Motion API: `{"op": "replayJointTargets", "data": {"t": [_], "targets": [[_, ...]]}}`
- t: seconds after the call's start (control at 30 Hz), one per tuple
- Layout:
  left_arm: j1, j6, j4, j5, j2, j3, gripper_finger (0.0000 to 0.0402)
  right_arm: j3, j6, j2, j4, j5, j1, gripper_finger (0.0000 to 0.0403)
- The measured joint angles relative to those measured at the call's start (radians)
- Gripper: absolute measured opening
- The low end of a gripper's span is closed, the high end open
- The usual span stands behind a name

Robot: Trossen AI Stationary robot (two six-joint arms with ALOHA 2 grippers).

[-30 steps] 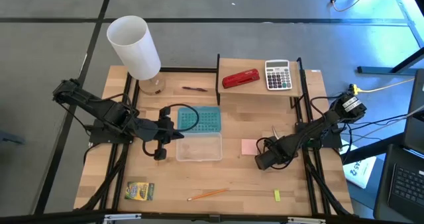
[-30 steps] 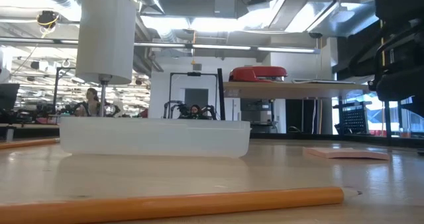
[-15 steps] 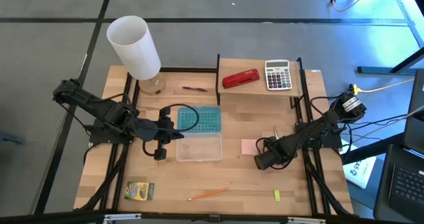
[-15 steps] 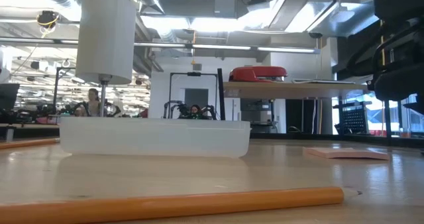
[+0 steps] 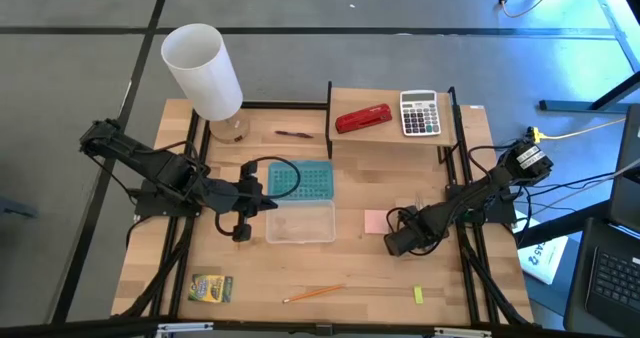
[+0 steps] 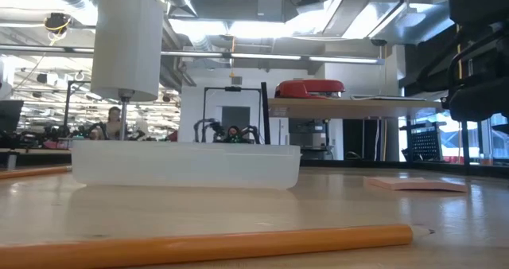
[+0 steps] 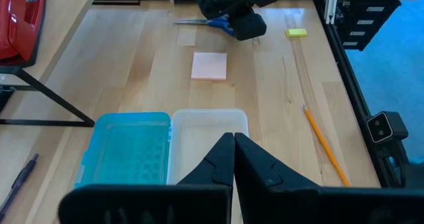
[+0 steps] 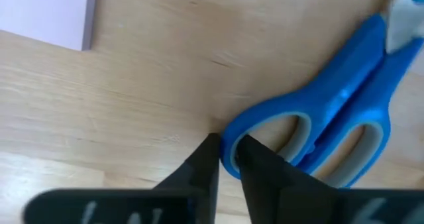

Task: Pack school essentials
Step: Put the blue scissor into the blue supply box

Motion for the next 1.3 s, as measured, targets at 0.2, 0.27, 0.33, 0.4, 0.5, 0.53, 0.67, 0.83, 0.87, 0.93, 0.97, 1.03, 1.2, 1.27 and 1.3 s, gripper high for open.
{"op": "replayJointTargets", "data": {"t": [0.2, 0.27, 0.33, 0.4, 0.5, 0.53, 0.67, 0.83, 0.87, 0.93, 0.97, 1.03, 1.2, 1.27, 1.3], "targets": [[0.0, 0.001, 0.0, 0.0, 0.0, 0.0, 0.0, 0.0, -0.004, 0.0, 0.013, 0.014, 0.001, 0.0027], [0.0, 0.002, 0.0, 0.0, 0.0, 0.0, 0.0, 0.0, -0.019, 0.0, 0.015, 0.013, 0.001, 0.0027], [0.0, 0.001, 0.0, 0.0, 0.0, 0.0, 0.0, 0.0, -0.035, 0.0, 0.017, 0.005, 0.001, 0.0031], [0.0, 0.002, 0.0, 0.0, 0.0, 0.0, 0.0, 0.003, -0.057, 0.0, 0.015, -0.002, 0.0, 0.0032], [0.0, 0.002, 0.0, 0.0, 0.0, 0.0, 0.0, 0.024, -0.099, 0.005, 0.007, 0.002, 0.0, 0.0028], [0.0, 0.002, 0.0, 0.0, 0.0, 0.0, 0.0, 0.036, -0.116, 0.006, 0.013, 0.002, 0.0, 0.0027], [0.0, 0.002, 0.0, 0.0, 0.0, 0.0, 0.0, 0.072, -0.179, 0.004, 0.006, -0.001, 0.001, 0.0028], [0.0, 0.002, 0.0, 0.0, 0.0, 0.0, 0.0, 0.127, -0.241, 0.004, -0.029, -0.001, 0.001, 0.0027], [0.0, 0.002, 0.0, 0.0, 0.0, 0.0, 0.0, 0.139, -0.26, 0.004, -0.041, -0.001, 0.001, 0.0026], [0.0, 0.002, 0.0, 0.0, 0.0, 0.0, 0.0, 0.172, -0.298, 0.003, -0.055, -0.001, 0.0, 0.0026], [0.0, 0.002, 0.0, 0.0, 0.0, 0.0, 0.0, 0.19, -0.32, 0.003, -0.07, -0.001, 0.0, 0.0027], [0.0, 0.002, 0.0, 0.0, 0.0, 0.0, 0.0, 0.225, -0.368, 0.003, -0.111, -0.001, 0.0, 0.0027], [0.0, 0.002, 0.0, 0.0, 0.0, 0.0, 0.0, 0.337, -0.492, 0.002, -0.205, 0.015, -0.013, 0.0025], [0.0, 0.002, -0.001, 0.0, 0.0, 0.0, 0.0, 0.385, -0.545, 0.002, -0.24, 0.019, -0.031, 0.0025], [0.0, 0.002, -0.001, 0.0, 0.0, 0.0, 0.0, 0.408, -0.573, 0.002, -0.26, 0.023, -0.04, 0.0025]]}}
